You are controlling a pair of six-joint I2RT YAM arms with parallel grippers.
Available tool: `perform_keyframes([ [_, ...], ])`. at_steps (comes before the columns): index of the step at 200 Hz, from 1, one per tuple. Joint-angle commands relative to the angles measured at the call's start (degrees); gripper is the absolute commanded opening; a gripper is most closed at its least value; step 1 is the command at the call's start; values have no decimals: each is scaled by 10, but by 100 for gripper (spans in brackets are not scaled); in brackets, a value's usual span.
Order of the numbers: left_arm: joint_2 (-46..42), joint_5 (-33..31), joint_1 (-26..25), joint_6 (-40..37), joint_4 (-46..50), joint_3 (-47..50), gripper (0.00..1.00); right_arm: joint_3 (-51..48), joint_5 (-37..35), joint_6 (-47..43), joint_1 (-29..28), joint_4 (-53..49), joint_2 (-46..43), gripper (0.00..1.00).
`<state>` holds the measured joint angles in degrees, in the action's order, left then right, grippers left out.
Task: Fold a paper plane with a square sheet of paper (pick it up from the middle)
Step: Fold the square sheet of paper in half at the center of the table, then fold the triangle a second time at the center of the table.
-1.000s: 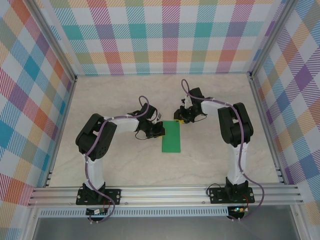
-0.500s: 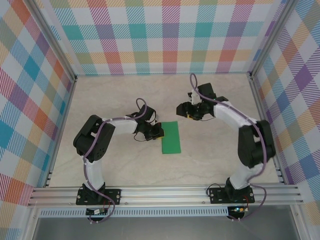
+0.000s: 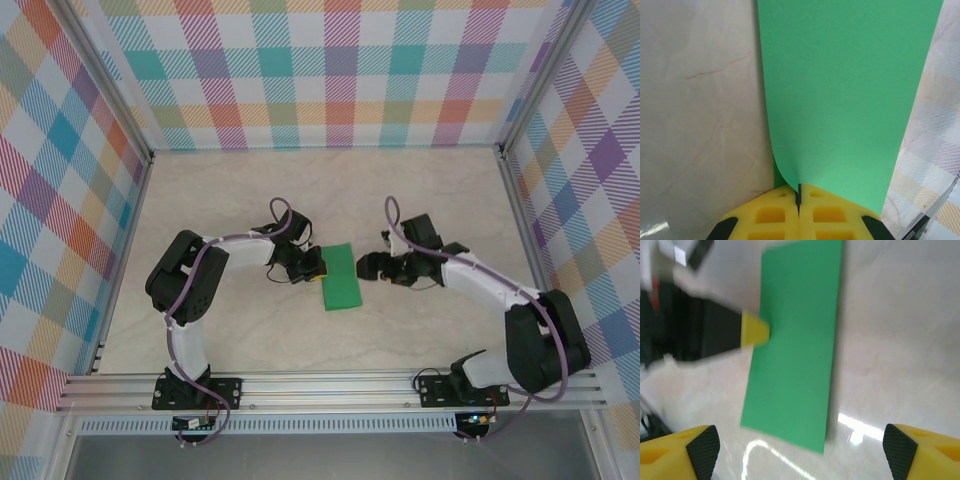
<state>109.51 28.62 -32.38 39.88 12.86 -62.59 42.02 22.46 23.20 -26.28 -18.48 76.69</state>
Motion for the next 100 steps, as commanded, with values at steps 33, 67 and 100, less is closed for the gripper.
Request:
perform_keyframes([
  [33,-14,2,-3,13,52,-13,2,-45,-173,-69,-165,40,-58,70],
  [67,-15,3,-4,12,56,-17,2,-9,-266,-117,-272,45,-5,67],
  [100,-12,8,-6,16,51,-21,3,36,-287,-154,-309,36,57,66],
])
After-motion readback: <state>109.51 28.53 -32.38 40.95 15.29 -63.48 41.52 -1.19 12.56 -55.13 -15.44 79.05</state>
